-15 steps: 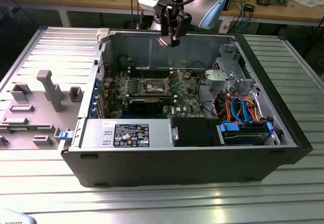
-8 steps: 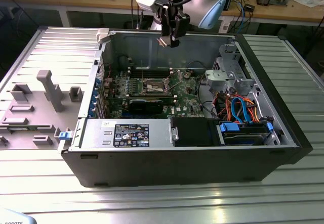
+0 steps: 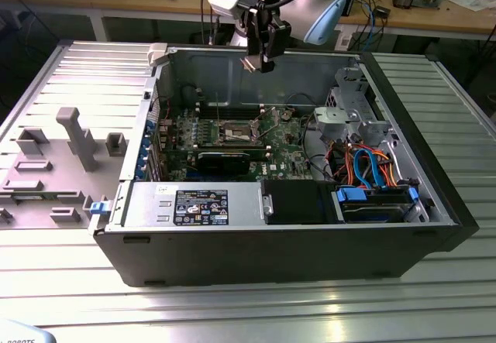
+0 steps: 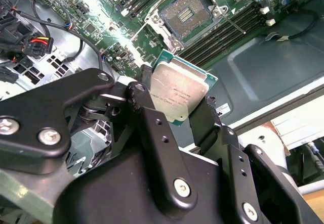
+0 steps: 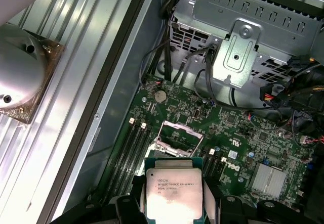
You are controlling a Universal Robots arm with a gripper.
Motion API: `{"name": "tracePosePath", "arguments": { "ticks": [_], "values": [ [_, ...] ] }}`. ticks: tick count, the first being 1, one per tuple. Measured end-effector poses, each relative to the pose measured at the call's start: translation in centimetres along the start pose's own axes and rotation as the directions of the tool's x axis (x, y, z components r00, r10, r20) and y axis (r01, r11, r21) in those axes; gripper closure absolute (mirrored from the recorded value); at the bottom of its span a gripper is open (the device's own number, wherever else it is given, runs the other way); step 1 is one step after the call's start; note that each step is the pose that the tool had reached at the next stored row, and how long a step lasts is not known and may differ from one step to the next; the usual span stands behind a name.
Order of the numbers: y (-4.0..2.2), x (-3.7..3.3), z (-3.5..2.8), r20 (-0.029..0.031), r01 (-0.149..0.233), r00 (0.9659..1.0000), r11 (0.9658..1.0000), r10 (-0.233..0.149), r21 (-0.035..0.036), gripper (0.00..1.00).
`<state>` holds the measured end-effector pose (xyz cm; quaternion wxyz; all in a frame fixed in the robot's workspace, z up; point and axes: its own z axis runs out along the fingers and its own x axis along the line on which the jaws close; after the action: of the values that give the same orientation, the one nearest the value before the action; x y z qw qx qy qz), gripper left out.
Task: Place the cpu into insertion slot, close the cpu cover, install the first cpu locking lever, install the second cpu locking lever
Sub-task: 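Place the cpu into insertion slot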
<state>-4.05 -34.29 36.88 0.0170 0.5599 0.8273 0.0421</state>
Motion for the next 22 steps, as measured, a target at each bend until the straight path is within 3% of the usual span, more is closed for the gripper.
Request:
{"name": "tracePosePath", "arguments": {
  "ticks": [6, 12, 22],
  "values": [
    [0.0, 0.0, 0.01, 0.0018, -0.021, 0.9998, 0.9998, 0.021, -0.0005, 0.46],
    [0.0, 0.0, 0.02, 0.0079, -0.09, 0.9959, 0.9959, 0.09, -0.002, 0.46],
    [0.0, 0.0, 0.02, 0.0081, -0.092, 0.9957, 0.9958, 0.092, -0.0021, 0.46]
  ]
}}
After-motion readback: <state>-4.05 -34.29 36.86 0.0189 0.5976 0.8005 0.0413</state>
